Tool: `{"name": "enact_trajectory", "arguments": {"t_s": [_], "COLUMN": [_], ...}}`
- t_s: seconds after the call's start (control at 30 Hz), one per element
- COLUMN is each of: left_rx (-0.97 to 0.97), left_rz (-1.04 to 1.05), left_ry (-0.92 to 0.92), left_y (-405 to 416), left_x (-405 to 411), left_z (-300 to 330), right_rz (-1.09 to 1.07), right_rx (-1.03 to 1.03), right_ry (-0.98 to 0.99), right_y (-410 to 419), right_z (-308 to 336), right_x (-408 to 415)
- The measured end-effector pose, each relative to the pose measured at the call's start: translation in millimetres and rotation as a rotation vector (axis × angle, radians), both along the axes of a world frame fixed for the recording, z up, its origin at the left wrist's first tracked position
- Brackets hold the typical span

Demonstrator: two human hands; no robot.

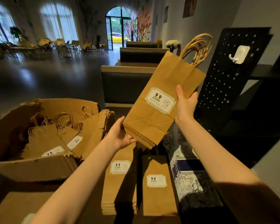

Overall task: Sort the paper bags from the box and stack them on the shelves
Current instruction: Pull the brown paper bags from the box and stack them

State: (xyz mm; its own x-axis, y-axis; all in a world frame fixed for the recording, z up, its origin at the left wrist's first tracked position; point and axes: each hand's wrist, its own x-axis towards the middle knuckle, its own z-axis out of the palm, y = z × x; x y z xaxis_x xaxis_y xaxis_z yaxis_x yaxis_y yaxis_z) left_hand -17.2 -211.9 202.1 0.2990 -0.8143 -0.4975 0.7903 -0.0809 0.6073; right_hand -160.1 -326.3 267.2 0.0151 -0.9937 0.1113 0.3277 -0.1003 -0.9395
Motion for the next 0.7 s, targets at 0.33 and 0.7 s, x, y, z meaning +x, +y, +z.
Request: {"name": "enact_trajectory", "arguments": {"t_s": [0.33, 0.7], "left_rx": [-0.005, 0.075], "left_rz": [0.112, -0.218], "left_ry": [0.161, -0.737], "left_y": [-11, 20], "left_x": [-51, -53], "left_z": [11, -43], "right_rz": [-0.025, 0.047], "right_rx": [-0.096, -0.035], "right_ry": [-0.004, 0.254], "right_y": [11, -11], "right_z": [-7, -62], "right_x": [-24, -36]}}
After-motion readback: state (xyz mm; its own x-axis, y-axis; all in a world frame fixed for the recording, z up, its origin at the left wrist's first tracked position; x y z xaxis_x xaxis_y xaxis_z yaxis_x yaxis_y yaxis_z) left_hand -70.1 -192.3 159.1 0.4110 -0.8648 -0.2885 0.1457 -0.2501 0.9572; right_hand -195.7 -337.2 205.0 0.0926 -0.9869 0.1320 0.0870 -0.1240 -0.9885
